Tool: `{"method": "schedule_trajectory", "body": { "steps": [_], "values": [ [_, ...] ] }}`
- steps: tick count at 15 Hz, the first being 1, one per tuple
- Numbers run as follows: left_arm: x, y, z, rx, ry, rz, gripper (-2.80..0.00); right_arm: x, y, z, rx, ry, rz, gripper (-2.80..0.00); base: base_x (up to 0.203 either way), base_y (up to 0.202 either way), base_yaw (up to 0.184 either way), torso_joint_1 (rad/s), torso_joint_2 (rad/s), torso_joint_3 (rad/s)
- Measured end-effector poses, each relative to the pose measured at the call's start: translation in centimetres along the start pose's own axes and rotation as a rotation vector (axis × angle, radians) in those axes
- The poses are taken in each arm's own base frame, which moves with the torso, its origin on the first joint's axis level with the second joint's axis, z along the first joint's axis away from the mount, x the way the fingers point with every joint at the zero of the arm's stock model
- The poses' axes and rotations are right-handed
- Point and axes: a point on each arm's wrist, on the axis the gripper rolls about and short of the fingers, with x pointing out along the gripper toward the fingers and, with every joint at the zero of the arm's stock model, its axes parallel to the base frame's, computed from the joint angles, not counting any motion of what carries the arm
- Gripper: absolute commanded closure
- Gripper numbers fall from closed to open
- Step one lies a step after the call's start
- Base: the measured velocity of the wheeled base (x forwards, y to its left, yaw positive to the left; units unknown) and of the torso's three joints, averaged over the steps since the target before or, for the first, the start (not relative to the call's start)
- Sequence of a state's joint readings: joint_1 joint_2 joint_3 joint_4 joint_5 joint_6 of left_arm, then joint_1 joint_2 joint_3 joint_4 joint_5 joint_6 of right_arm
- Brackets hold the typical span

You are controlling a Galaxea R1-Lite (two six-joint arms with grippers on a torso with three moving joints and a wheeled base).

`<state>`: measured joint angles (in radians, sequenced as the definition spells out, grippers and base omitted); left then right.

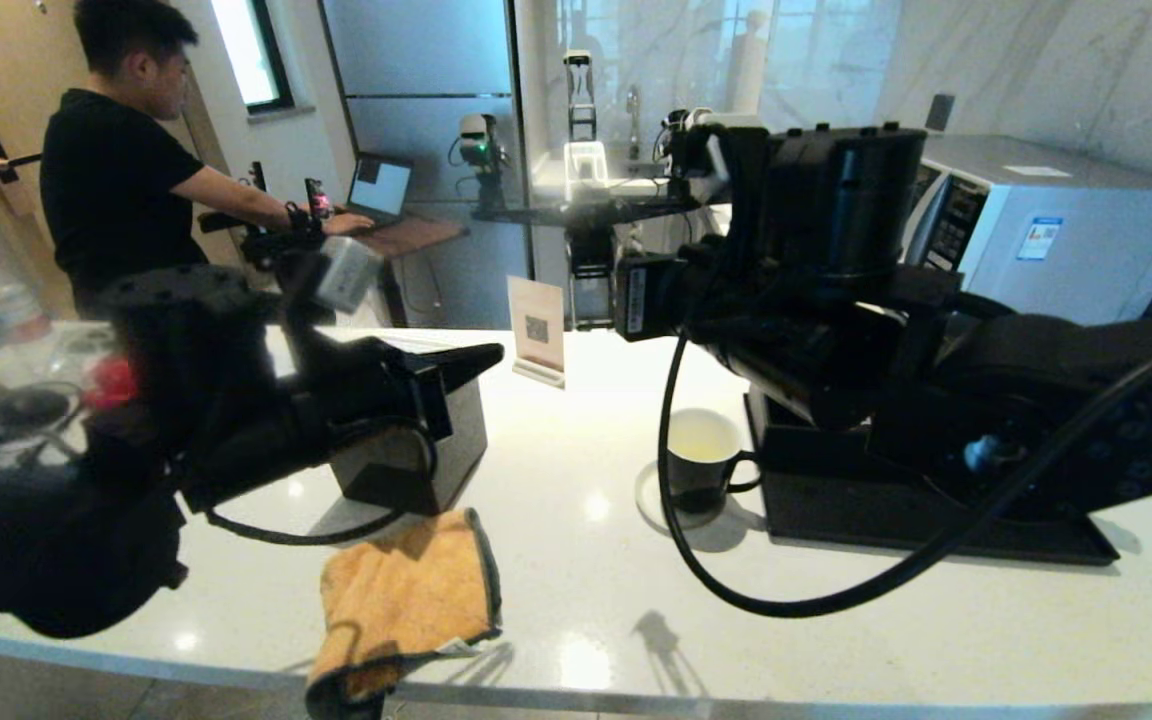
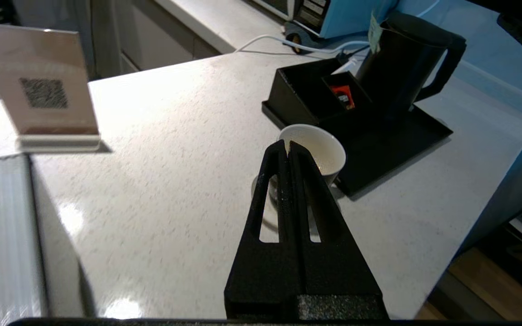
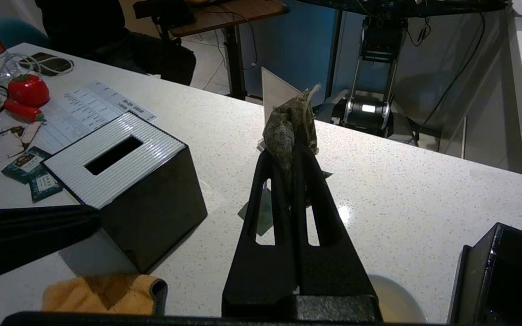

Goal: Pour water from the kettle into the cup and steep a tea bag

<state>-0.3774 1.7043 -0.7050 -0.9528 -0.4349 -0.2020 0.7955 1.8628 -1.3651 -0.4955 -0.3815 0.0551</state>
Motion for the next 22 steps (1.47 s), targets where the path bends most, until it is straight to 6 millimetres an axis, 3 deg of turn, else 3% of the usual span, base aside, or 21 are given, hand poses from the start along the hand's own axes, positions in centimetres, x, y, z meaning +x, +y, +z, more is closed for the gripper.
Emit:
{"method": "schedule_trajectory", "body": {
  "steps": [6, 7, 16, 22],
  "values": [
    [4.6, 0.5, -0.5, 0.020, -0.034, -0.054, 0.00, 0.1, 0.1, -0.1, -0.003, 0.003, 0.005, 0.00, 0.000, 0.000, 0.000, 0.000, 0.00, 0.000],
    [5.4, 0.3, -0.7, 0.021, -0.033, -0.067, -2.80, 0.0, 0.1, -0.1, -0.003, 0.003, 0.005, 0.00, 0.000, 0.000, 0.000, 0.000, 0.00, 0.000],
    [10.0, -1.3, -1.3, 0.039, -0.055, -0.156, -2.80, -0.3, 0.5, 0.1, -0.033, -0.003, 0.021, 0.00, 0.000, 0.000, 0.000, 0.000, 0.00, 0.000],
    [11.3, -1.1, -1.3, 0.046, -0.072, -0.158, -2.80, -0.5, 0.8, -0.1, -0.039, 0.005, 0.030, 0.00, 0.000, 0.000, 0.000, 0.000, 0.00, 0.000]
  ]
}}
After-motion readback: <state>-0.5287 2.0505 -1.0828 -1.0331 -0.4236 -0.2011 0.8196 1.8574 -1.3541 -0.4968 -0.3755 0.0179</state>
